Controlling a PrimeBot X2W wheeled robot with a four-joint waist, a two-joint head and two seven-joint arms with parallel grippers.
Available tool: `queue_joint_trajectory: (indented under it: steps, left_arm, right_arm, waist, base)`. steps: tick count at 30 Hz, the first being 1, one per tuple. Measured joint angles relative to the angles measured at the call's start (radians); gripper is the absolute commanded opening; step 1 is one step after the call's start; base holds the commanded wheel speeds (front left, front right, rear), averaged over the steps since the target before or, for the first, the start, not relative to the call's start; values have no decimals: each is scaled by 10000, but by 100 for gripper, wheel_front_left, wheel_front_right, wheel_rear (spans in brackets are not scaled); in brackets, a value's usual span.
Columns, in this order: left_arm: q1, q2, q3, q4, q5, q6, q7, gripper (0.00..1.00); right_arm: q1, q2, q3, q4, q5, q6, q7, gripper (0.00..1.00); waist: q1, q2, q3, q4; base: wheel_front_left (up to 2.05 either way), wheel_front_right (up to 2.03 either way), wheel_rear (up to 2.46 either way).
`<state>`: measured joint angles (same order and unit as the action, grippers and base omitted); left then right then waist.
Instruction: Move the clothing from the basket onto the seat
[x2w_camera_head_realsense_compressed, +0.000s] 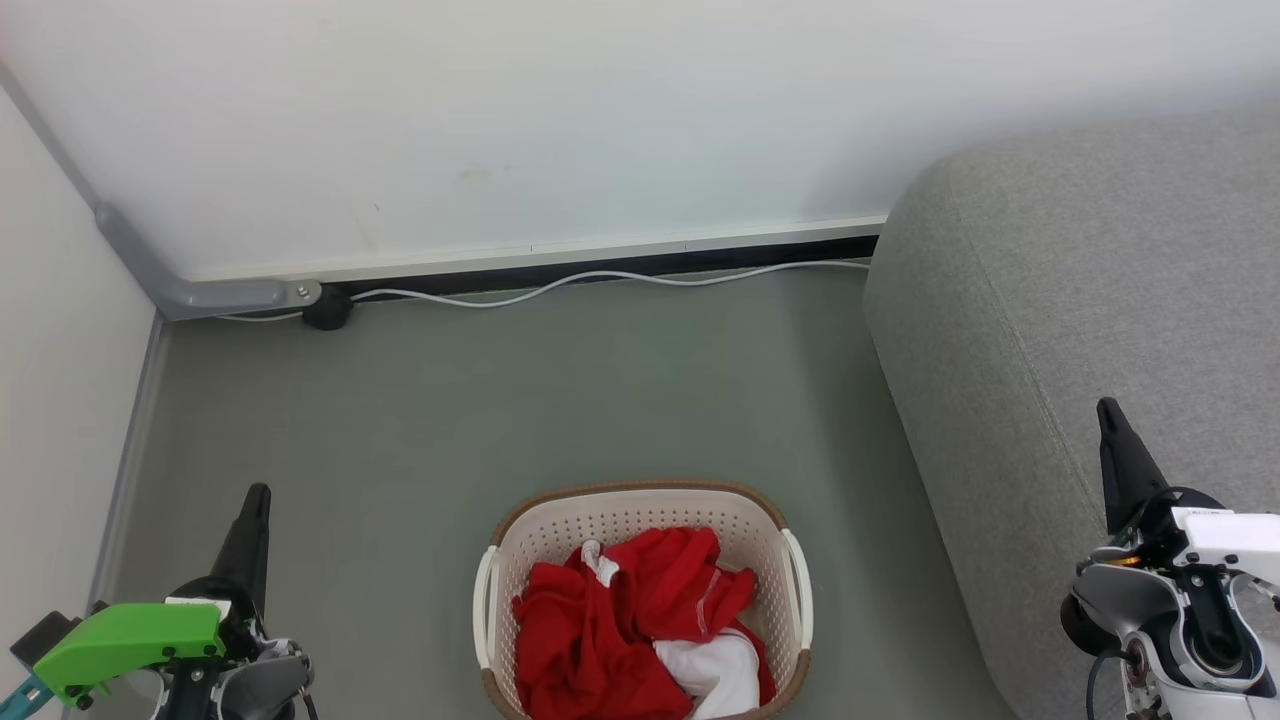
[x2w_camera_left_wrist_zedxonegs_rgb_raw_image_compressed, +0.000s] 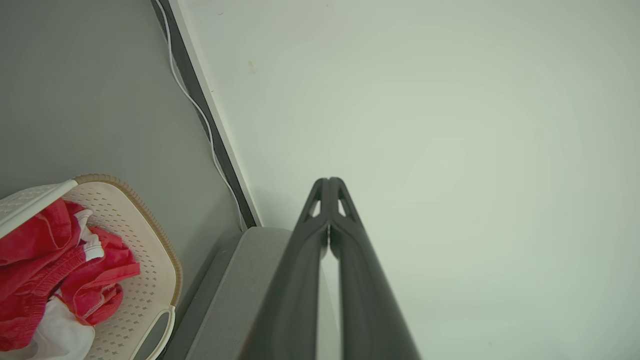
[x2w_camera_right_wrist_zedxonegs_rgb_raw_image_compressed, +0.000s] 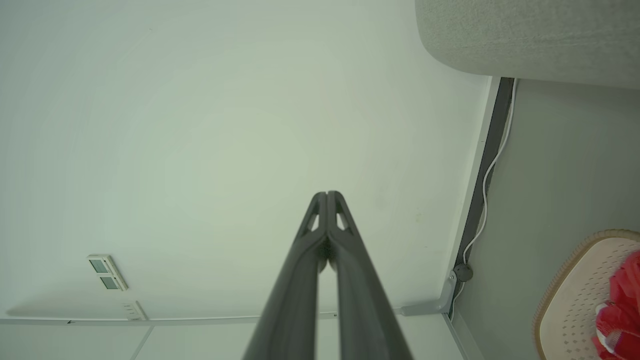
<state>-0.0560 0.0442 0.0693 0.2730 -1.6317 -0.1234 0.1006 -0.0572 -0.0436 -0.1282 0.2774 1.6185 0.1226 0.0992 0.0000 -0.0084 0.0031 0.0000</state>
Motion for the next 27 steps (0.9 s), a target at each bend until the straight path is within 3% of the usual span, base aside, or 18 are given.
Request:
queue_joint_trajectory:
  steps: [15,16,27]
  left_arm:
    - [0,-4,2,0,2,0,2,0]
    - [0,-4,2,4,2,0,2,100]
    - [349,-169,-184,353,35,10,-65,100]
  right_arm:
    - [0,2,-2,0,0,0,0,0]
    - [1,2,-2,4,0,0,0,100]
    - [430,169,96,280,-217,-12,-151,100]
  waist:
    - [0,0,0,0]
    - [0,0,0,0]
    - [0,0,10,7]
  base:
    - [0,0,0]
    - [0,0,0]
    - [0,0,0]
